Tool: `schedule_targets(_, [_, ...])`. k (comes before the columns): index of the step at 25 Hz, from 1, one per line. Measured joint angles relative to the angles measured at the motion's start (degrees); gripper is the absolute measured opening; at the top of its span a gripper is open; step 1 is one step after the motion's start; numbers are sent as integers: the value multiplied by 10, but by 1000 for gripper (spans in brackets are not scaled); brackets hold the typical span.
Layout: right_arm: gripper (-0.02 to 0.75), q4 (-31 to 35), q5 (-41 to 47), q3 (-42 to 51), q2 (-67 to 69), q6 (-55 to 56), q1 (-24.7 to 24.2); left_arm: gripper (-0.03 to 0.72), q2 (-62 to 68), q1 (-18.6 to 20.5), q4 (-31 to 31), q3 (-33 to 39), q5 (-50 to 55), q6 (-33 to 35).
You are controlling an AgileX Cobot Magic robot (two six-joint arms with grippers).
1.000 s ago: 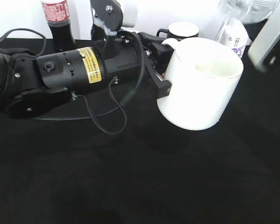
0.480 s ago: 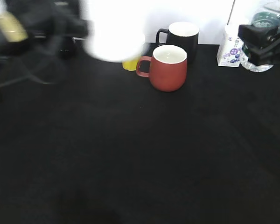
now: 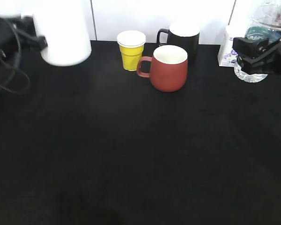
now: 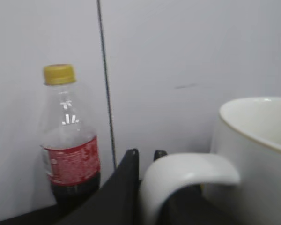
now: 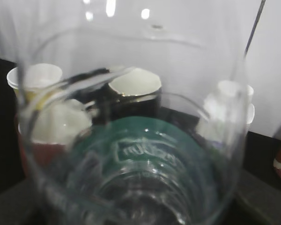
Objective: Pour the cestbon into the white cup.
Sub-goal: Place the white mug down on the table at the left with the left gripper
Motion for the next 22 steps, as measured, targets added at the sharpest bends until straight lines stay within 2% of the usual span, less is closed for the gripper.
schedule_targets(3, [482, 0, -13, 0, 0, 0, 0, 66, 78, -13, -39, -1, -57, 20])
schedule_targets(6, [482, 1, -17, 0, 0, 0, 0, 66, 162, -36, -51, -32, -62, 48])
schedule_targets(11, [482, 1, -18, 0, 0, 0, 0, 66, 249, -36, -58, -118, -66, 57])
schedule_targets(14, [482, 1, -19, 0, 0, 0, 0, 68, 273, -36, -59, -139, -82, 55])
schedule_targets(15, [482, 1, -19, 0, 0, 0, 0, 85, 273, -36, -56, -139, -80, 53])
schedule_targets(18, [482, 1, -19, 0, 0, 0, 0, 252, 263, -36, -39, -123, -77, 47])
schedule_targets(22, [482, 10, -20, 0, 9, 0, 0, 288, 211, -35, -38, -30, -75, 46])
